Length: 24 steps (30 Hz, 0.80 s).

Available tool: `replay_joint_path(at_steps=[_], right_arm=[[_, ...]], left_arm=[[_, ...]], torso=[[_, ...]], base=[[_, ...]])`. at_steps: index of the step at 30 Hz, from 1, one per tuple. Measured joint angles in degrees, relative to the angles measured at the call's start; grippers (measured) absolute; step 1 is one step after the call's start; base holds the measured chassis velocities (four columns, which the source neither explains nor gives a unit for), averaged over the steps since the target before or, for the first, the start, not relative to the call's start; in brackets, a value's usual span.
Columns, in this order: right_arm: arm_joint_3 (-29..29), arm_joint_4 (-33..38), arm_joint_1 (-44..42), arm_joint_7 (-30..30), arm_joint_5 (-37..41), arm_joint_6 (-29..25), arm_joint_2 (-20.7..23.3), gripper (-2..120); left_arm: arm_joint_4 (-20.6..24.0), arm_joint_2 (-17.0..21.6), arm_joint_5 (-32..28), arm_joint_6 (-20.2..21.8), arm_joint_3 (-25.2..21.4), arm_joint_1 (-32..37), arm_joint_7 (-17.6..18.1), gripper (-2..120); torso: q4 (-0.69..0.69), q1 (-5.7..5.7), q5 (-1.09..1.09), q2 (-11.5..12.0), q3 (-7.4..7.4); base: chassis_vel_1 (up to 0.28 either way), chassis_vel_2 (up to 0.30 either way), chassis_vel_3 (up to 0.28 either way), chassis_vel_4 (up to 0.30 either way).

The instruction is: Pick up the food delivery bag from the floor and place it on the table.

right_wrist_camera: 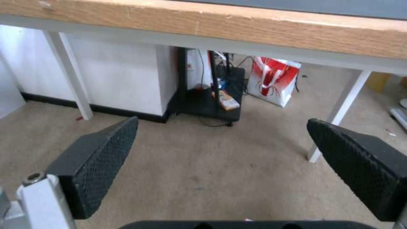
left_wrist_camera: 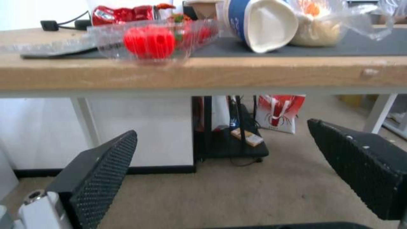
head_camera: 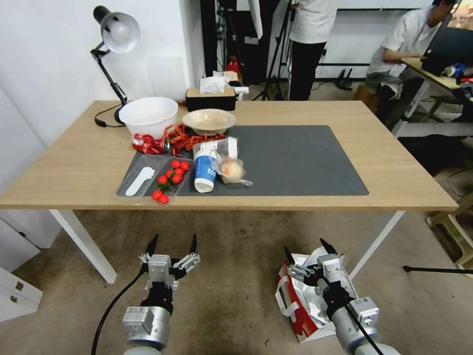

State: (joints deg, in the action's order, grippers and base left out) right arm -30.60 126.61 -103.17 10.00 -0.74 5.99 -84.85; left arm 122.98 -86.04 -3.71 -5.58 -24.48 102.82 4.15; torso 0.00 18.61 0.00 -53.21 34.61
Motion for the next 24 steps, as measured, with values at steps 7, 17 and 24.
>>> replay_joint_path(at_steps=[7, 17, 24], right_arm=[[-0.4, -0.7, 0.1, 0.8, 0.4, -1.6, 0.0, 100], [-0.5, -1.6, 0.3, 1.8, 0.6, -3.3, -0.3, 100], [-0.3, -2.4, 0.5, 2.4, 0.9, -5.3, -0.9, 100]], left_arm=[[-0.7, 0.9, -0.9, 0.1, -0.6, -0.6, -0.3, 100], [-0.9, 1.8, -2.2, 0.9, -1.6, -1.2, -0.4, 100], [-1.3, 2.3, -3.1, 0.9, -1.0, -1.5, -0.1, 100]], torso=[[0.00, -0.75, 0.00, 1.7, -0.94], [0.00, -1.81, 0.00, 4.2, -2.38], [0.00, -2.71, 0.01, 6.3, -3.62]], base=[[0.000, 0.000, 0.000, 0.000], [0.000, 0.000, 0.000, 0.000], [0.000, 0.000, 0.000, 0.000]])
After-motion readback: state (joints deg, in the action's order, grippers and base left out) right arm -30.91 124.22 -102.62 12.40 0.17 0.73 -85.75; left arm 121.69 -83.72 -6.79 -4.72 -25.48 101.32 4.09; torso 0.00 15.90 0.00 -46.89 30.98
